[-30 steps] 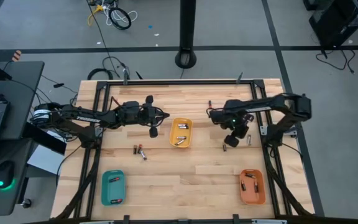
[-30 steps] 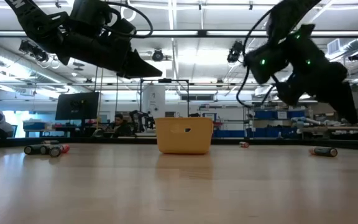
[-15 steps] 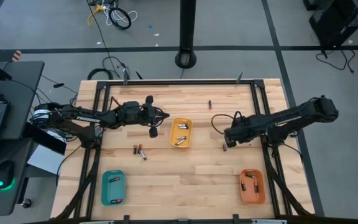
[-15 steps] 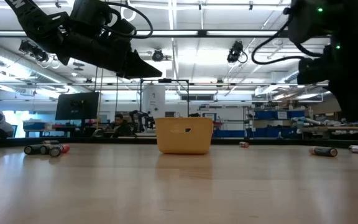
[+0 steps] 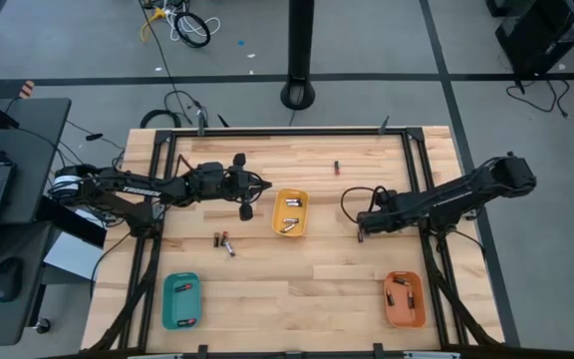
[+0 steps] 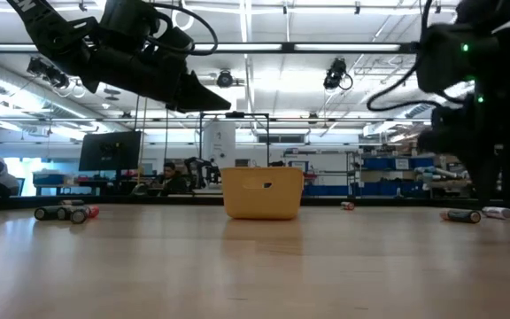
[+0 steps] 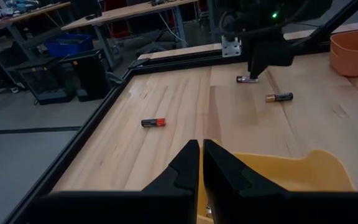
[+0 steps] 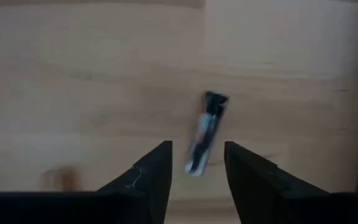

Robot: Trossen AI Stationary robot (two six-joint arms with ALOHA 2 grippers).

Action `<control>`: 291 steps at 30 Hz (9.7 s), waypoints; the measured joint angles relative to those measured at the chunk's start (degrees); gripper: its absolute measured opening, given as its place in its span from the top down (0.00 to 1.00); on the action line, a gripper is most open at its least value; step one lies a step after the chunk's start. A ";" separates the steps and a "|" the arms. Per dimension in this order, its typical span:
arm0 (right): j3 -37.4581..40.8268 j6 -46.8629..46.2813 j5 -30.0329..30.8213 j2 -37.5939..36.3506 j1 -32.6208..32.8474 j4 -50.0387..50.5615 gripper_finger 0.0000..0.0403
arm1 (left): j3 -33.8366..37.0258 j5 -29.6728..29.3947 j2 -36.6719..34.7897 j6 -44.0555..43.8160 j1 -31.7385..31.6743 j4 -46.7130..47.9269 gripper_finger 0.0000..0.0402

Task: Sort batteries
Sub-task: Put the silver battery into the yellow bin, then put the red battery into the blue bin

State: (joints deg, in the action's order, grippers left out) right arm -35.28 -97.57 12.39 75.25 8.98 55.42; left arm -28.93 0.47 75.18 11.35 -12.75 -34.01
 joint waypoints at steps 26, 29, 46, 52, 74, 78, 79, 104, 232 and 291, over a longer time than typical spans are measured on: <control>2.44 12.44 4.97 1.86 -1.03 -1.20 0.85 | 0.00 -1.23 0.00 -2.61 0.00 1.13 0.93; -1.97 17.77 5.82 1.72 -1.34 -0.67 0.85 | 0.00 -2.67 0.00 -2.63 -0.02 0.99 0.93; -23.86 65.17 2.93 13.06 -12.61 -29.16 0.85 | 0.00 3.05 0.00 -2.78 -4.00 -1.53 0.96; -34.88 75.41 -2.84 23.14 -12.97 -27.91 0.85 | 0.00 3.26 -1.25 -2.73 -5.11 -2.02 0.96; -42.98 93.17 -9.24 38.37 -15.55 -21.81 0.85 | 0.05 2.79 -10.82 -1.75 -5.29 7.38 0.96; -42.85 94.20 -9.69 39.03 -15.57 -22.17 0.85 | 0.07 2.64 -10.95 -1.74 -5.29 7.34 0.96; -42.83 94.35 -9.70 39.03 -15.69 -22.21 0.85 | 0.05 2.64 -10.95 -1.75 -5.27 7.21 0.96; -40.62 96.73 -12.64 39.10 -17.36 -26.13 0.79 | 0.02 2.82 -10.95 -1.31 -5.25 11.20 0.96; -23.83 94.11 3.01 9.87 -2.17 -25.31 0.82 | -17.99 -0.33 11.45 -68.62 15.02 78.49 0.74; -23.83 94.74 3.18 9.87 -1.08 -24.89 0.84 | -36.71 -8.08 16.52 -39.32 15.84 90.14 0.89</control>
State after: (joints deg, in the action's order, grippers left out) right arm -59.11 -2.83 15.57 85.12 7.90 30.52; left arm -65.64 -7.61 91.69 -27.96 3.08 56.13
